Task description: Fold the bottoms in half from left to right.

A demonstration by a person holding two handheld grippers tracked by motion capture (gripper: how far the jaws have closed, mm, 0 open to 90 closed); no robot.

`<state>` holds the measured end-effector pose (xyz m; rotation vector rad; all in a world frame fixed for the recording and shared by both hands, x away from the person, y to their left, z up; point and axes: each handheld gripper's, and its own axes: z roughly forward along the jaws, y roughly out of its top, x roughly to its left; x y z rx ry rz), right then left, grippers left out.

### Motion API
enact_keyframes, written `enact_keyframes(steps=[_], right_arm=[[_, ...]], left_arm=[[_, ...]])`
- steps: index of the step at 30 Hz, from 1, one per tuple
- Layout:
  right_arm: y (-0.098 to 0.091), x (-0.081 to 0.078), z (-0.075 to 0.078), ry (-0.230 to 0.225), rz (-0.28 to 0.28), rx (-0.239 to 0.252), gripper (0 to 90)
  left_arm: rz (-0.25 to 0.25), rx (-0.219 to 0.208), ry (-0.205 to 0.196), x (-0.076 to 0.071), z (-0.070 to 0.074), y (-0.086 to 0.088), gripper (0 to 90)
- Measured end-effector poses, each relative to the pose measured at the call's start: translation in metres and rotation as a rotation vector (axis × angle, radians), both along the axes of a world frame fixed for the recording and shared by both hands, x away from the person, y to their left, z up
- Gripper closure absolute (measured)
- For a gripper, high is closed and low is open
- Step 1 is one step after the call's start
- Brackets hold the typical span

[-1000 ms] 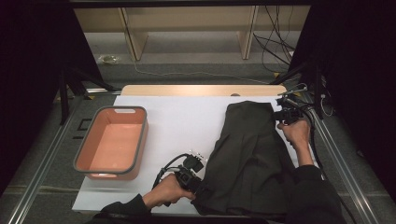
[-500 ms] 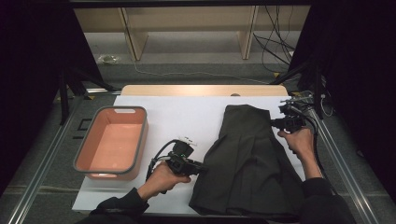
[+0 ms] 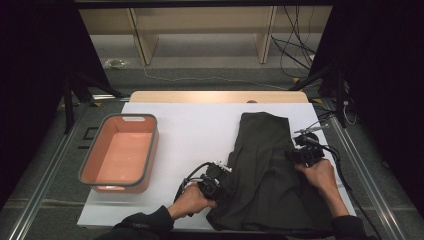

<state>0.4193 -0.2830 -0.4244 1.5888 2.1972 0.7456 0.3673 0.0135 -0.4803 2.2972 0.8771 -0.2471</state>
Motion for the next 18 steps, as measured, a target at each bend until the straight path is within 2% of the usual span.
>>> enact_keyframes(steps=[3, 4, 5, 6, 9, 10, 13, 14, 15, 16, 17, 18], right_arm=[[0.003, 0.000, -0.008, 0.019, 0.007, -0.025, 77.0], [0.004, 0.003, -0.016, 0.039, -0.005, -0.053, 78.0], [0.004, 0.003, -0.016, 0.039, -0.005, -0.053, 78.0], [0.002, 0.008, -0.023, 0.046, -0.028, -0.076, 79.6], [0.000, 0.013, -0.028, 0.052, -0.038, -0.080, 81.0], [-0.001, 0.017, -0.032, 0.058, -0.042, -0.097, 81.4], [-0.002, 0.018, -0.034, 0.056, -0.035, -0.097, 80.7], [-0.004, 0.015, -0.030, 0.047, -0.047, -0.075, 76.0], [-0.004, 0.015, -0.030, 0.047, -0.047, -0.075, 76.0], [-0.009, 0.010, -0.021, 0.030, -0.057, -0.040, 71.0], [-0.009, 0.010, -0.021, 0.030, -0.057, -0.040, 71.0], [-0.016, 0.004, -0.012, 0.008, -0.061, -0.006, 64.2]], left_arm=[[-0.001, 0.000, 0.000, -0.001, 0.001, 0.000, 88.0], [0.000, -0.002, 0.002, -0.001, 0.000, 0.000, 87.7], [0.000, -0.002, 0.002, -0.001, 0.000, 0.000, 87.6], [-0.002, -0.002, 0.003, -0.001, 0.000, 0.000, 87.4], [-0.011, -0.010, 0.009, -0.002, 0.000, 0.000, 86.2], [-0.026, -0.017, 0.022, -0.003, 0.000, 0.000, 84.8], [-0.037, -0.018, 0.040, -0.005, 0.001, -0.001, 74.1], [-0.043, -0.044, 0.039, -0.005, 0.008, 0.002, 71.9], [-0.043, -0.044, 0.039, -0.005, 0.008, 0.002, 69.0], [-0.028, -0.077, 0.034, -0.002, 0.020, 0.008, 64.1], [-0.028, -0.077, 0.034, -0.002, 0.020, 0.008, 61.2], [-0.015, -0.109, 0.014, 0.002, 0.032, 0.016, 59.5]])
